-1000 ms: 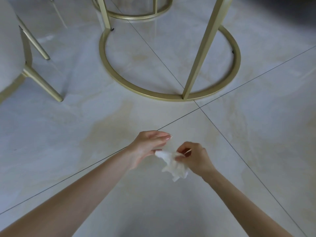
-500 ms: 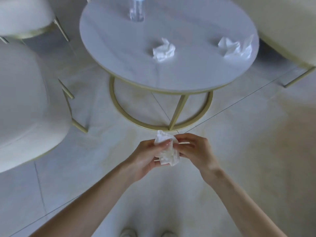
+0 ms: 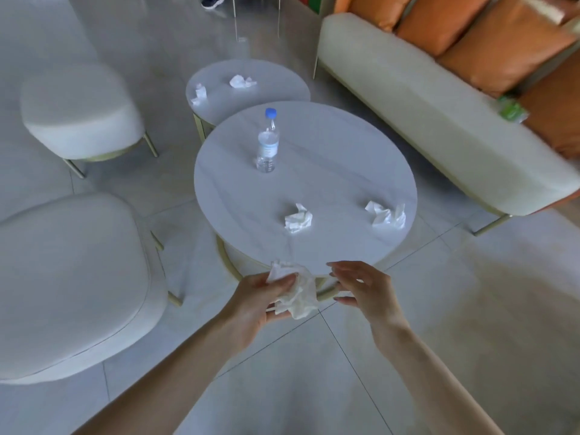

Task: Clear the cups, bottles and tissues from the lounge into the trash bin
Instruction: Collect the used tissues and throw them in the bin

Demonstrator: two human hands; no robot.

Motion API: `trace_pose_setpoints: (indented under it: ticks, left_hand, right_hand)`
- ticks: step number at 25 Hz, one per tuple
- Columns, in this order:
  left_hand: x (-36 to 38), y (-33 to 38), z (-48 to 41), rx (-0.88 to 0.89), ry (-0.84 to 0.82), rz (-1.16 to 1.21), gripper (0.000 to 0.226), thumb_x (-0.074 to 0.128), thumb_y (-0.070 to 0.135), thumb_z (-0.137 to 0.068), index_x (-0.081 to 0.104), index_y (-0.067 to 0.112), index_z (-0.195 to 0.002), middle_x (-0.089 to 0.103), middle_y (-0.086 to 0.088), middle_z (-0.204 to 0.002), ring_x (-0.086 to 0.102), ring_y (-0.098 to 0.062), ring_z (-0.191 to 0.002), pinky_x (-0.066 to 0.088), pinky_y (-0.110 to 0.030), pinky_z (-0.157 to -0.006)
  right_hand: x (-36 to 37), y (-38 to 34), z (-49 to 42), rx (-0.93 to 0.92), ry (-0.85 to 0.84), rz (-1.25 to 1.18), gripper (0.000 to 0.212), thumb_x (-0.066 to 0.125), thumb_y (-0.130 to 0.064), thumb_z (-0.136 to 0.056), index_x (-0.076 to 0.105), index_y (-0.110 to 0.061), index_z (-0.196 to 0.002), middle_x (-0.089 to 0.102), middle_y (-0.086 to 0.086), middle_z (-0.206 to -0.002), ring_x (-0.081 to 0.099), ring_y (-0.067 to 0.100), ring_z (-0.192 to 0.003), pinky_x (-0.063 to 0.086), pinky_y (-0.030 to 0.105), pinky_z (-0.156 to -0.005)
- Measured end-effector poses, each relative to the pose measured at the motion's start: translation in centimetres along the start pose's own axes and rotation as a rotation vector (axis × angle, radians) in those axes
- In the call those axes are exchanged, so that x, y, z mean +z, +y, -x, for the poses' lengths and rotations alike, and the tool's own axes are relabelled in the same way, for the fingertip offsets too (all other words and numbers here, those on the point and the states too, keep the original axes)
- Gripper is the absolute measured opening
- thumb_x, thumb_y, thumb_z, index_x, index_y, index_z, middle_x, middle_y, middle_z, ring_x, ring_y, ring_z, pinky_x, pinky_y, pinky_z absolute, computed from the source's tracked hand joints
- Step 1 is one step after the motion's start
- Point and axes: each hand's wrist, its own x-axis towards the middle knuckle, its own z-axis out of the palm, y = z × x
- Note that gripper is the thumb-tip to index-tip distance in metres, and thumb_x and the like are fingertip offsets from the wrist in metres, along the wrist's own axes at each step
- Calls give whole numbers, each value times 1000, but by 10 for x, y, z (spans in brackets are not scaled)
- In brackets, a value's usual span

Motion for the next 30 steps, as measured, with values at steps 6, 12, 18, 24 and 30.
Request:
trace_pose_setpoints:
  ticks: [6,12,18,24,30]
  left_hand:
    - [-8,60,-36,11,116,45,35,66,17,-89,65,0,-119,71,-19,-114,70,-32,-103,58,-39,-88]
    - [-25,64,-143,-53,265,104,29,66,19,-89,68,4,-114,75,-13,-105,72,-26,-95,58,-37,-86]
    - [-27,57,-230,-133,373,201,19,65,18,-88,72,7,-102,78,-9,-95,75,-19,-83,61,-27,-69]
    - [-29,78,-265,-160,406,200,21,63,15,-89,71,6,-107,76,-11,-101,73,-21,-88,59,-33,-82]
    - [-29,95,-277,-166,413,204,23,65,16,-87,71,7,-108,76,-10,-101,74,-19,-88,56,-34,-86]
  right_hand:
    - [16,-31,-65,56,16,-65,7,67,-6,-87,73,-9,-87,71,13,-89,69,16,-72,59,23,-61]
    - [28,8,-197,167,44,-102,13,68,1,-83,71,-2,-95,71,15,-89,69,19,-74,61,27,-61]
    - [47,54,-311,210,18,250,27,77,-15,-78,66,-19,-102,64,6,-107,66,15,-79,60,39,-75]
    - [76,56,-359,78,-132,819,44,71,-31,-83,52,-24,-122,47,-1,-122,53,20,-114,40,28,-74]
    - [77,82,-356,89,-141,871,21,64,-9,-84,60,-16,-104,54,2,-114,54,21,-107,43,27,-73]
